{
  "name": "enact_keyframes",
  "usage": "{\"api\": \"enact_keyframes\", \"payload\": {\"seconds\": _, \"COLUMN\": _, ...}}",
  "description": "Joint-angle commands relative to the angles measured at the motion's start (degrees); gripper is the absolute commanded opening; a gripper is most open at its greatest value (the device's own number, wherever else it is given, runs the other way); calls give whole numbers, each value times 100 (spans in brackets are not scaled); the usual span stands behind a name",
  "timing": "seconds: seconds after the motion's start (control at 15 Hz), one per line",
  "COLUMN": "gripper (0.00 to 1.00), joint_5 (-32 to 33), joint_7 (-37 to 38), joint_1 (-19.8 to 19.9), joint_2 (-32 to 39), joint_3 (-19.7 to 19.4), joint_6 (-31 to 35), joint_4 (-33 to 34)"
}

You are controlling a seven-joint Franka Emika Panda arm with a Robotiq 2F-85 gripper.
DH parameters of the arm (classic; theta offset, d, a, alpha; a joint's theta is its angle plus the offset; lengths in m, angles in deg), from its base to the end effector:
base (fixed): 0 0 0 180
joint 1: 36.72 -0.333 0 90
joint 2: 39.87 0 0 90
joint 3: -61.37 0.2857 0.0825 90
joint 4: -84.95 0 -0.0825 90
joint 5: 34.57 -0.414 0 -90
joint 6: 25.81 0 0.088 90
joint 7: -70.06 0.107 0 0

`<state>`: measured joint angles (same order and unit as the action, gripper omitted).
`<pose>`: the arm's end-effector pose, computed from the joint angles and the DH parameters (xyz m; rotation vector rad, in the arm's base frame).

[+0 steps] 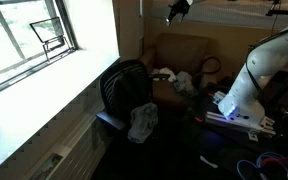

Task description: Put the brown belt on top of the black chair

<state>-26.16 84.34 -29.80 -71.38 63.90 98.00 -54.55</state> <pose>0.4525 -0.0399 0.4916 2.9532 -0.3925 0.4302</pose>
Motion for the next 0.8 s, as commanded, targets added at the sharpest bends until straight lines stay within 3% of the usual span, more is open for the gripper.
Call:
{"api": "enact_keyframes", "payload": {"seconds": 0.0, "gripper": 100, "joint_5": 7, "joint_7": 4, "joint_1": -14, "joint_2": 2, "joint_3": -13, "joint_6": -11, "joint_4": 9}}
{"api": "enact_keyframes", "payload": {"seconds": 0.4, "gripper": 100, "joint_5": -1579, "joint_7": -1625, "joint_1": -562, "joint_2": 1321, "joint_3": -900, "joint_6": 842, "joint_4": -910}}
{"api": "enact_keyframes", "payload": {"seconds": 0.47, "gripper": 100, "joint_5": -1214, "joint_7": -1116, "joint_1": -384, "joint_2": 937, "joint_3": -610, "joint_6": 532, "joint_4": -688}}
{"api": "enact_keyframes", "payload": {"seconds": 0.67, "gripper": 100, "joint_5": -1261, "joint_7": -1192, "joint_1": -393, "joint_2": 1147, "joint_3": -647, "joint_6": 644, "joint_4": -713}}
{"api": "enact_keyframes", "payload": {"seconds": 0.73, "gripper": 100, "joint_5": -1025, "joint_7": -845, "joint_1": -285, "joint_2": 1135, "joint_3": -511, "joint_6": 670, "joint_4": -706}}
